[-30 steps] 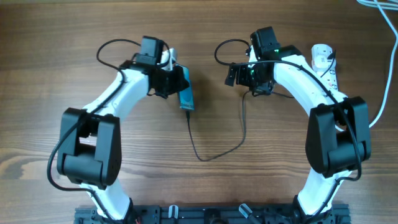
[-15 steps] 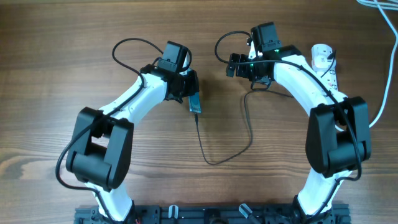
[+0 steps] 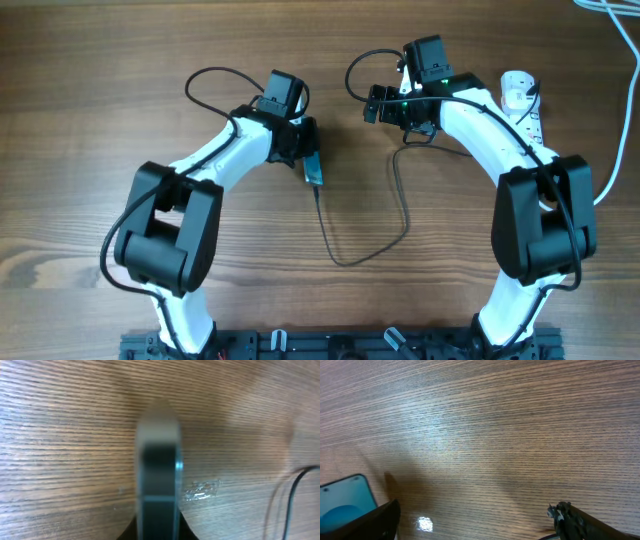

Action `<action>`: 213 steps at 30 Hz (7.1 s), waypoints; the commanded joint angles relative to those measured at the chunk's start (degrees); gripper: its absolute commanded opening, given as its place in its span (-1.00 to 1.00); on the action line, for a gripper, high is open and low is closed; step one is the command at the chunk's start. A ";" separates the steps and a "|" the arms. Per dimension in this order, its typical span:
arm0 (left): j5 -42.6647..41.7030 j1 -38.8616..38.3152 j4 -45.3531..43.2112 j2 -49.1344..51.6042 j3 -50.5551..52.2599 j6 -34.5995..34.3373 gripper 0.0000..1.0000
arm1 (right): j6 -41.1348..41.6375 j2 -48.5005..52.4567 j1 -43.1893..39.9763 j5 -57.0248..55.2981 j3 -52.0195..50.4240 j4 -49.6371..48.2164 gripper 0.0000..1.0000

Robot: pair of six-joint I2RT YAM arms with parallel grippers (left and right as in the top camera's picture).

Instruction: Plug charger to phone and switch on socket

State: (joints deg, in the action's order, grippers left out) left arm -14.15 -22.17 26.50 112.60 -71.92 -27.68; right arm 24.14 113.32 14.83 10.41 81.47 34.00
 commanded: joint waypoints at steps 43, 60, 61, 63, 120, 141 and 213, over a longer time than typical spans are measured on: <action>0.72 7.28 0.66 0.87 0.02 0.20 1.00 | 2.80 -0.72 0.31 15.45 0.70 2.84 0.67; 0.72 7.28 0.59 0.87 0.02 0.20 1.00 | -2.58 -2.19 -15.72 -9.75 19.65 47.06 -0.91; 0.74 7.28 0.48 0.87 0.02 0.20 1.00 | -2.67 -2.19 -16.44 -9.86 19.65 47.63 -0.90; 0.74 7.28 0.46 0.87 0.02 0.22 1.00 | -3.10 -2.19 -17.73 -10.29 19.65 48.00 -0.80; 0.74 7.30 0.46 0.87 0.02 0.22 1.00 | 16.55 -2.05 -38.05 -25.16 6.56 20.48 1.00; 0.74 7.30 0.46 0.87 0.02 0.22 1.00 | 16.39 1.81 -38.05 -18.01 2.01 8.66 1.00; 0.74 7.30 0.46 0.87 0.02 0.22 1.00 | 16.39 7.23 -37.18 -8.79 1.38 5.51 1.00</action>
State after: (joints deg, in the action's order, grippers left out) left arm -13.52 -14.87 26.96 112.73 -71.92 -27.73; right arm 40.99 119.04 -23.09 -2.50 83.40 37.52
